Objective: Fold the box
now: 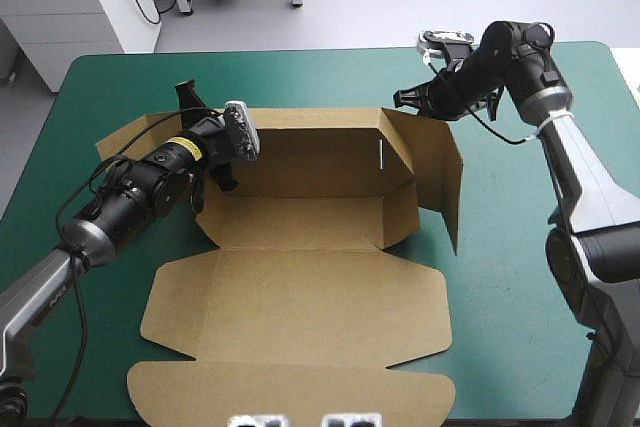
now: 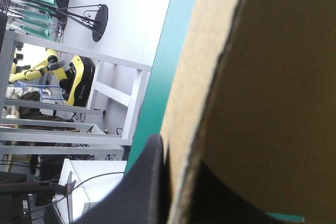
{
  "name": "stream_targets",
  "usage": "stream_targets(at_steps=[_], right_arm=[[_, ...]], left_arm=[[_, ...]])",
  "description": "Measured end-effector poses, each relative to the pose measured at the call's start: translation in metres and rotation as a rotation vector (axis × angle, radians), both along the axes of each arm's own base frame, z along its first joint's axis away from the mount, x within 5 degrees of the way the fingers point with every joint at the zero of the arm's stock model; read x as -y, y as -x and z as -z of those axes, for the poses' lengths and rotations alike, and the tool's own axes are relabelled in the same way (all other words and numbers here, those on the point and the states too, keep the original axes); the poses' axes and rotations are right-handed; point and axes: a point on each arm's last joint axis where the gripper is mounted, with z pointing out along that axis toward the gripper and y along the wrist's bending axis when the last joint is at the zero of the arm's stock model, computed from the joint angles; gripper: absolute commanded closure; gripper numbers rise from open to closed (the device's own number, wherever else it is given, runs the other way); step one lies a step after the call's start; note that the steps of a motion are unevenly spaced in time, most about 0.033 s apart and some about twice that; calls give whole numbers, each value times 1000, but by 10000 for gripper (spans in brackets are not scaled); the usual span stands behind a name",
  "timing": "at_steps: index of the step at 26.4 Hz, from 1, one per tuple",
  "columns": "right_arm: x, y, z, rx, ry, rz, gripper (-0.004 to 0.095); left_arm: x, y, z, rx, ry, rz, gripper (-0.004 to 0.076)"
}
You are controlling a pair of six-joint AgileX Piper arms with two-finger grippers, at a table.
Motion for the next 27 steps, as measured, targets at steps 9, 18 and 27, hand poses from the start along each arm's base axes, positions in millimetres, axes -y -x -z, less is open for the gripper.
stream_targets(at_steps=[9,18,27], right_arm=[[4,48,4,-43,17,-132,922],[-3,93,28,120,-129,-270,922],[-2,111,32,299,-183,-271,922]], left_arm=[[2,-4,4,1,1,1,732],[1,-4,5,-15,-6,0,732],[7,-1,5,-20,-29,25,732]])
